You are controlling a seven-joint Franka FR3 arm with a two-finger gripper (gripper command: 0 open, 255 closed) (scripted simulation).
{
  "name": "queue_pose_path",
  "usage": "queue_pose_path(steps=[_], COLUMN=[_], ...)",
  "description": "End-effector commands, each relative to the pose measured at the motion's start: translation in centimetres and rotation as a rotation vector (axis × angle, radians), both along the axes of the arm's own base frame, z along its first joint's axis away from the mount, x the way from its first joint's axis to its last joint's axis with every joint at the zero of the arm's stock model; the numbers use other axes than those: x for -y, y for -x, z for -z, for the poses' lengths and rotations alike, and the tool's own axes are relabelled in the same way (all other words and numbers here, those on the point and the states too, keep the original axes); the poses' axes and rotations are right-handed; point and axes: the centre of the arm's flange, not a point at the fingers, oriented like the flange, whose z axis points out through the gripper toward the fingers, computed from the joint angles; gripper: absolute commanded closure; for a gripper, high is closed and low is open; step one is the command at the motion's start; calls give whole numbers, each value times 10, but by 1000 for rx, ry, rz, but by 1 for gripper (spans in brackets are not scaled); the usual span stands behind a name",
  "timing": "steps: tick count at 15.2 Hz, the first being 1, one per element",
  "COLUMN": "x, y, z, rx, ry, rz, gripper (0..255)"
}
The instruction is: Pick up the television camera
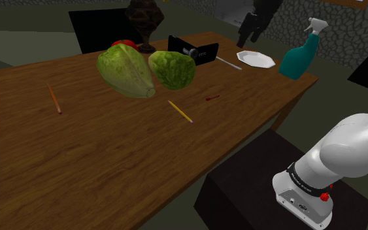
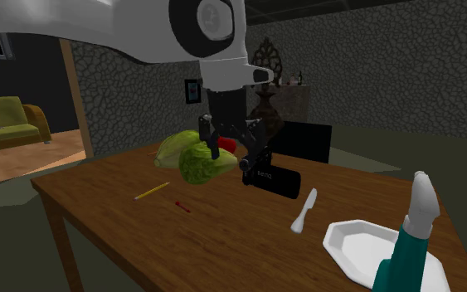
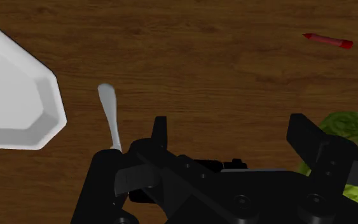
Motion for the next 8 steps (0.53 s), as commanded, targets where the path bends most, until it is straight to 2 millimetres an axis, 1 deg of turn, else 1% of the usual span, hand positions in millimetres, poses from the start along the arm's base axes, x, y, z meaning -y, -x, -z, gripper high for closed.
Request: queue_pose_path(steps=[1,8], x=[-10,-40], y=[-25,-118], z=[2,19], rx=[-14,-61], ry=[-4,-15], rz=[11,47], gripper=[0,0])
